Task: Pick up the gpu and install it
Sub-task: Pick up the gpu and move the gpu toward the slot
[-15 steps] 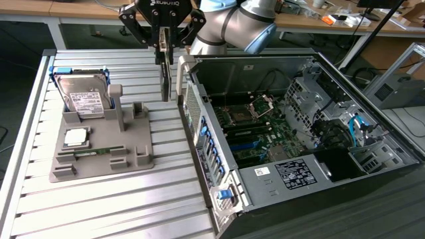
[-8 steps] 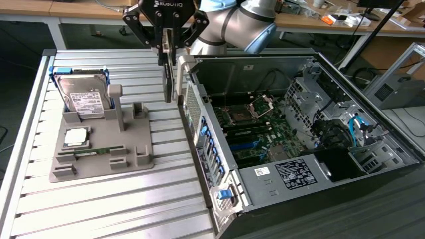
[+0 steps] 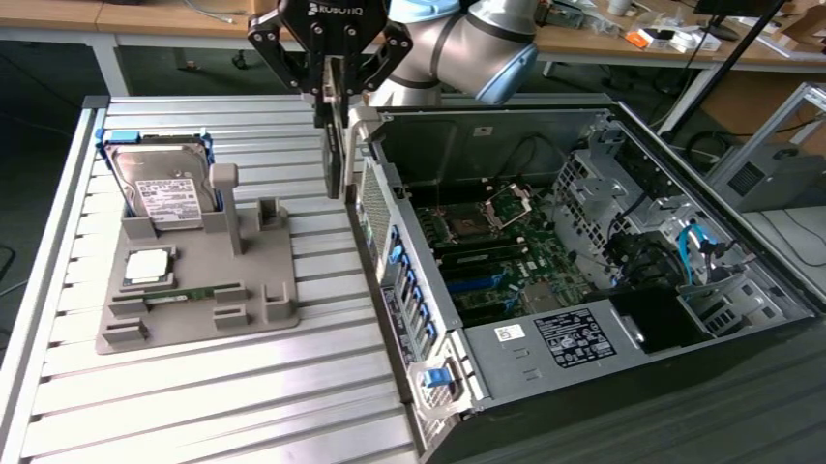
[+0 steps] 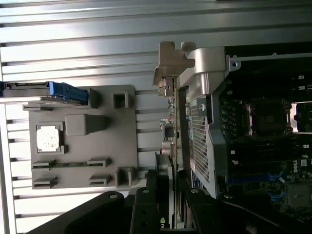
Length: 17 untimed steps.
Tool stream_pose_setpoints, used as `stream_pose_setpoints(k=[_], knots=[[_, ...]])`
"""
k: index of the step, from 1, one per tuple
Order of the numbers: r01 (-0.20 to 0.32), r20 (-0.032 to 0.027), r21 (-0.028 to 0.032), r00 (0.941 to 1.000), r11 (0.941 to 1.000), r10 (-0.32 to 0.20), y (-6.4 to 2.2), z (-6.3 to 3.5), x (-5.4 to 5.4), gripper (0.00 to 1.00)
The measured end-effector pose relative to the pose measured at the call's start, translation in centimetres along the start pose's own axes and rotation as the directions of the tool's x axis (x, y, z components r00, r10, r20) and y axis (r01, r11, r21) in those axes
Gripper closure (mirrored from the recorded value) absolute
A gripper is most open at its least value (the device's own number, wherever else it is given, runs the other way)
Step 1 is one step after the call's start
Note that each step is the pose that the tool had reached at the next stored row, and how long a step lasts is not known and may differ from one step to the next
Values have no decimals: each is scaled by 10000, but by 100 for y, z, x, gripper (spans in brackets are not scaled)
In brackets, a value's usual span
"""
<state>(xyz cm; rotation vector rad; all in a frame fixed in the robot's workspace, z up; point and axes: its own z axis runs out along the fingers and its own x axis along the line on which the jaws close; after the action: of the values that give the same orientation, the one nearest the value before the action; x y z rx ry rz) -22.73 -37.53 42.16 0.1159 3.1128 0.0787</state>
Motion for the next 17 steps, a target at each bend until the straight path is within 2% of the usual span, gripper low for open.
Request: stream_pose_setpoints(k=[10,17], knots=[[0,0,-1,10000,10000,0,3,0,-128,73],[0,2,-2,10000,10000,0,3,-4,-153,73]])
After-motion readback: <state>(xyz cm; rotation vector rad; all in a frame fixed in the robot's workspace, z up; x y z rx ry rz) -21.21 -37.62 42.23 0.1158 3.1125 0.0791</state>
